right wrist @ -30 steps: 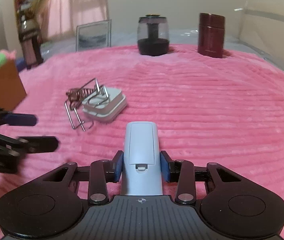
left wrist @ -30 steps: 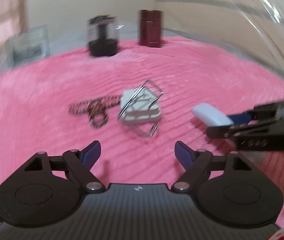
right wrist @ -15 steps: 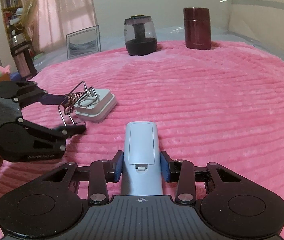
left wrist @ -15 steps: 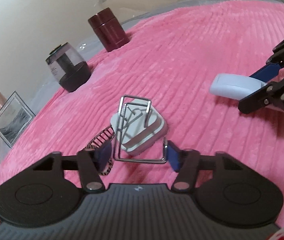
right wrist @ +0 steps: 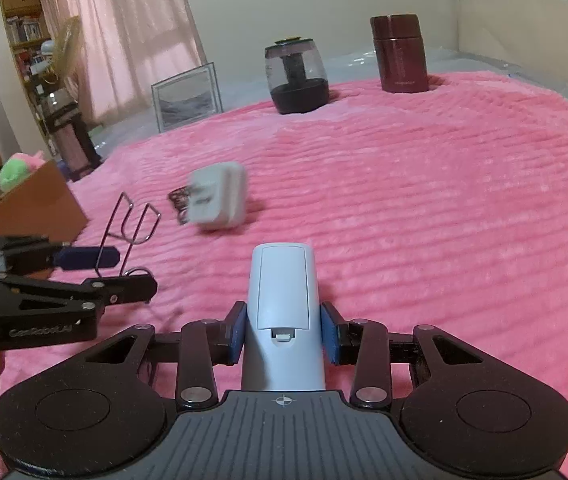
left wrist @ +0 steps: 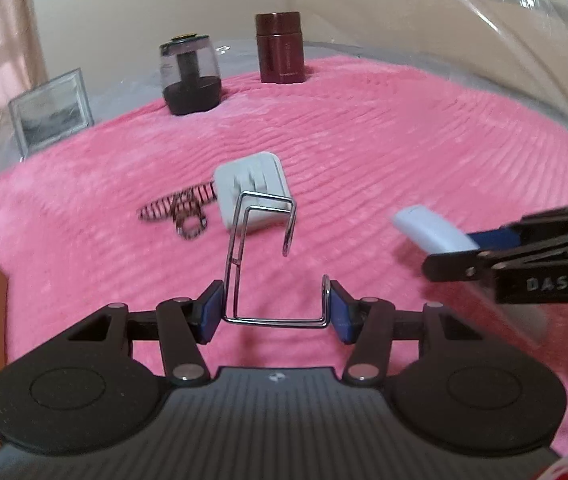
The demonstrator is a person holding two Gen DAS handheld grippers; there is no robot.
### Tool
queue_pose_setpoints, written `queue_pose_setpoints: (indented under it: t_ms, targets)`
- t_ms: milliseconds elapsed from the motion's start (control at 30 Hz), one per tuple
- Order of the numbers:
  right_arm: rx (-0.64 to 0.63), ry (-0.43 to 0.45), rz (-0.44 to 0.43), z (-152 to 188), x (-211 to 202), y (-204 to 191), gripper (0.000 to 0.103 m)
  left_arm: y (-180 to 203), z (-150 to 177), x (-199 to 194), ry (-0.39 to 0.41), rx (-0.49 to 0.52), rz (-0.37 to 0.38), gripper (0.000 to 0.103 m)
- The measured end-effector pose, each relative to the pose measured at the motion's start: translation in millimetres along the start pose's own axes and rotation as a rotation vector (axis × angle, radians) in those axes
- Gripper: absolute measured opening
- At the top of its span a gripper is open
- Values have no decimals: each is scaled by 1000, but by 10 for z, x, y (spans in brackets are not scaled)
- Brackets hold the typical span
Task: Organize rigid objects
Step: 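Grasp the wire clip holder with the left tool while the right tool holds the remote, then carry the wire holder and remote with both tools over the cardboard box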
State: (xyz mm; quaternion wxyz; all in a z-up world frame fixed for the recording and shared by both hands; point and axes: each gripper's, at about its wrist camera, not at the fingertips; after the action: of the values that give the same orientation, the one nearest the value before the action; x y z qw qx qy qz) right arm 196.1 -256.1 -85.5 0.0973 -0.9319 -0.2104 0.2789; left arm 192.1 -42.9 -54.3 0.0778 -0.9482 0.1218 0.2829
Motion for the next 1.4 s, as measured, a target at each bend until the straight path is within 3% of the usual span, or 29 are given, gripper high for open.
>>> queue_pose_setpoints:
  t_ms: [133,300,767,1400]
  targets:
    - [28,-14,-20,142,-195,-118,35,-43,105,-298,-17,-109,9,49]
    - [35,-24,-35,284,-425,-286,35,-37,252,-635,-38,-160,7,49]
    - [-1,24,-68,266,-864,-799,35,-157,382,-1449,15,-215,-42,49]
    - [-131,33,-209,31,-738,-1732,35,-893,424,-2417,100,-229,-146,49]
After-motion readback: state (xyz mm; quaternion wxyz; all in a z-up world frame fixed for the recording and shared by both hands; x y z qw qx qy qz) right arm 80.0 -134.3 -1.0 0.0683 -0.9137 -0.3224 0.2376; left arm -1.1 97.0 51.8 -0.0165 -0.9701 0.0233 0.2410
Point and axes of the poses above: each gripper's, at about its wrist camera, not at the fingertips, and x roughly the way its jaws point, y to its right, z to its underside, and after that the axes turned 6 degrees about y, right-handed
